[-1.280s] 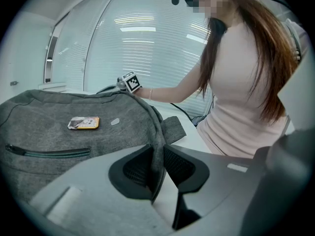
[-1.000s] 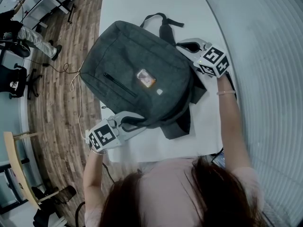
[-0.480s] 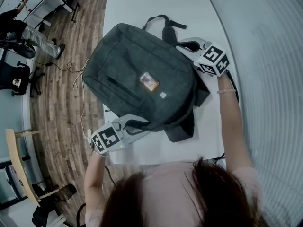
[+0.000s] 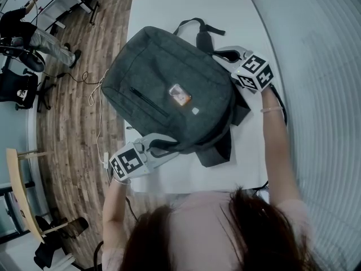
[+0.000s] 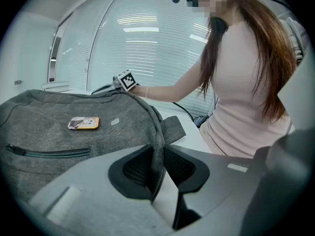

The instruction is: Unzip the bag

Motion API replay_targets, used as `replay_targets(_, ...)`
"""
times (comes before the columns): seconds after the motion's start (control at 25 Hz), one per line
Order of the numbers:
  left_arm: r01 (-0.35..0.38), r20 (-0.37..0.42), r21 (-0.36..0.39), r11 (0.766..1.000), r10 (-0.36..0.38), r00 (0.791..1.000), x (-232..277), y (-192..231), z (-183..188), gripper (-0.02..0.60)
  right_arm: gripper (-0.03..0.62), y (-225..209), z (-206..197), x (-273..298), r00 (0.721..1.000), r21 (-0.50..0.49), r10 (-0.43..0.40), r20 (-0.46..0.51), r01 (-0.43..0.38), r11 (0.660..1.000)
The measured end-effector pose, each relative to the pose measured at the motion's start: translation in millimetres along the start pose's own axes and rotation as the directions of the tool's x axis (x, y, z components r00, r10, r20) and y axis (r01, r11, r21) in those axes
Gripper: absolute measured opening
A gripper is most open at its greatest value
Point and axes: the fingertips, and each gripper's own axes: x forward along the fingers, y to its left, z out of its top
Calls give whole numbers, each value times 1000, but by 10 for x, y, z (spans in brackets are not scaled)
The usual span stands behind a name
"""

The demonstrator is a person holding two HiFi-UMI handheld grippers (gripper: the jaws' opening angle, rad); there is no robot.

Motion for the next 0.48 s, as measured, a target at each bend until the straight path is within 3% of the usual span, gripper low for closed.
replay_targets(0.48, -56, 18, -58, 997, 57, 998, -6, 9, 60, 109, 26, -17, 122, -320, 991, 64, -126, 41, 123, 990)
